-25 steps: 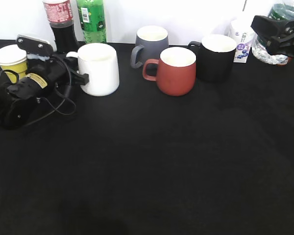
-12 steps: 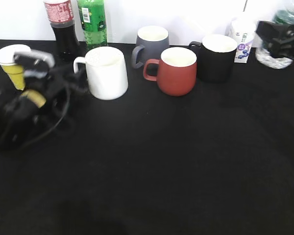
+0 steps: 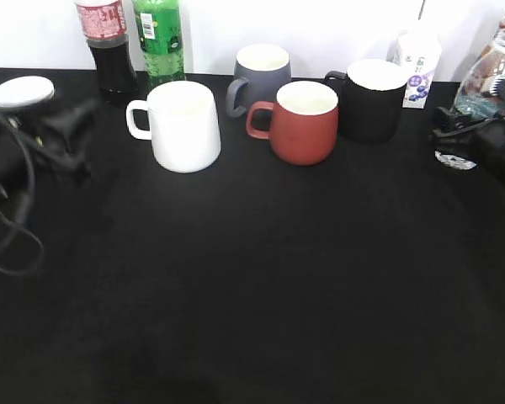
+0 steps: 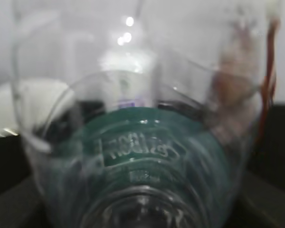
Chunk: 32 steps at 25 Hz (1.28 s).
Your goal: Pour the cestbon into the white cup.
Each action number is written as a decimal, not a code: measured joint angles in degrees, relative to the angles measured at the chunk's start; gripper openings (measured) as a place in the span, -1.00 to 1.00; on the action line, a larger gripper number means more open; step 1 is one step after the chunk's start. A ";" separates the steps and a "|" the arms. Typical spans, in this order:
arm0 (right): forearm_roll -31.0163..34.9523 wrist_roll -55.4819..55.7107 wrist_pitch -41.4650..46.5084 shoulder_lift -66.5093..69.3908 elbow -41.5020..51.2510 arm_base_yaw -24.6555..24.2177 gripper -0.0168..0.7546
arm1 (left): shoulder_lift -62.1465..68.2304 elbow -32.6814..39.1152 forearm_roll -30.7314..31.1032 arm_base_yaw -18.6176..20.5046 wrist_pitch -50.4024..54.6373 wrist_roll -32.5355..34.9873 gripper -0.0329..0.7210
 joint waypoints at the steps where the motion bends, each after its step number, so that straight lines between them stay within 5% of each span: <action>1: 0.01 -0.42 0.15 0.05 -0.59 0.00 0.32 | -1.36 0.04 0.27 0.00 -0.07 0.00 0.11; 7: 3.30 -0.61 8.37 -0.20 -1.36 0.00 0.64 | -8.92 0.06 0.71 0.00 3.79 0.00 0.11; 15: 3.94 2.05 12.93 -10.19 10.01 0.00 0.64 | -14.93 0.11 2.54 0.00 10.60 -0.23 0.11; 16: 3.94 4.76 15.97 -14.65 14.09 0.00 0.63 | -17.16 0.11 2.82 0.00 17.15 -6.40 0.11; 20: 8.49 6.96 48.83 -31.60 14.07 0.00 0.59 | -24.41 -7.41 4.32 -2.12 58.42 -14.79 0.11; 25: 15.75 5.36 91.79 -52.01 2.26 0.00 0.59 | -38.07 -15.23 -1.72 -11.60 97.02 -15.12 0.11; 27: 15.39 3.02 100.81 -64.72 1.89 0.00 0.59 | -47.06 -15.30 -2.60 -14.74 106.97 -15.18 0.11; 32: 10.56 1.92 115.57 -94.66 5.62 0.00 0.59 | -70.52 -11.51 -3.53 -15.32 125.04 -11.34 0.11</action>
